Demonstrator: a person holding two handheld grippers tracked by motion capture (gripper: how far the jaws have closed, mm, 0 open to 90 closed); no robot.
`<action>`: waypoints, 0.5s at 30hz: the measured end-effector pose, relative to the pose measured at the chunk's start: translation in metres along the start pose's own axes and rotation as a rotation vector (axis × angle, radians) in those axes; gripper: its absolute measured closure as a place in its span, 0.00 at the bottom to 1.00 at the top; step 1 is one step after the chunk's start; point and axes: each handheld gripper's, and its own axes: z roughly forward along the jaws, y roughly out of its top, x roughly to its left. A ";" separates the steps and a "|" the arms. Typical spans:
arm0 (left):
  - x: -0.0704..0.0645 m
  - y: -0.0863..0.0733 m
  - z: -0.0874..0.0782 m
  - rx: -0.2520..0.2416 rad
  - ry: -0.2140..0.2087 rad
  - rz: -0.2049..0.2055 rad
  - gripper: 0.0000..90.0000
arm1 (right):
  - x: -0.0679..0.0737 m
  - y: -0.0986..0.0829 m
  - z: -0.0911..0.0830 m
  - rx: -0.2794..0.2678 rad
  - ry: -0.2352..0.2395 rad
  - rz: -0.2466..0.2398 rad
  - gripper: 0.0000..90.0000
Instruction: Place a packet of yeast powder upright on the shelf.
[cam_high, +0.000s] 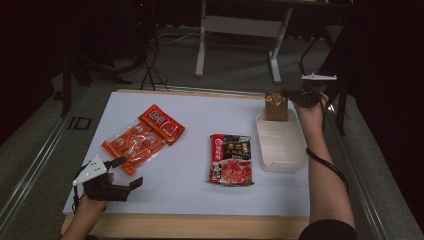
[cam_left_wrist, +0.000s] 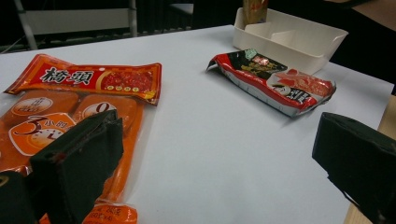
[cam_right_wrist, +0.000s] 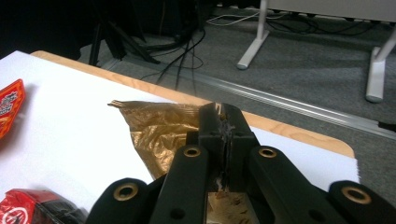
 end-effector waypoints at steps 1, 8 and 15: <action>0.000 0.000 0.000 0.000 0.000 0.000 0.02 | -0.002 -0.001 -0.001 -0.002 -0.006 0.007 0.98; 0.000 0.000 0.000 0.000 -0.001 0.005 0.02 | -0.011 -0.005 -0.008 -0.005 -0.047 0.045 0.93; -0.001 0.000 0.001 0.007 -0.008 0.008 0.02 | -0.009 -0.001 -0.017 -0.006 -0.097 0.029 0.79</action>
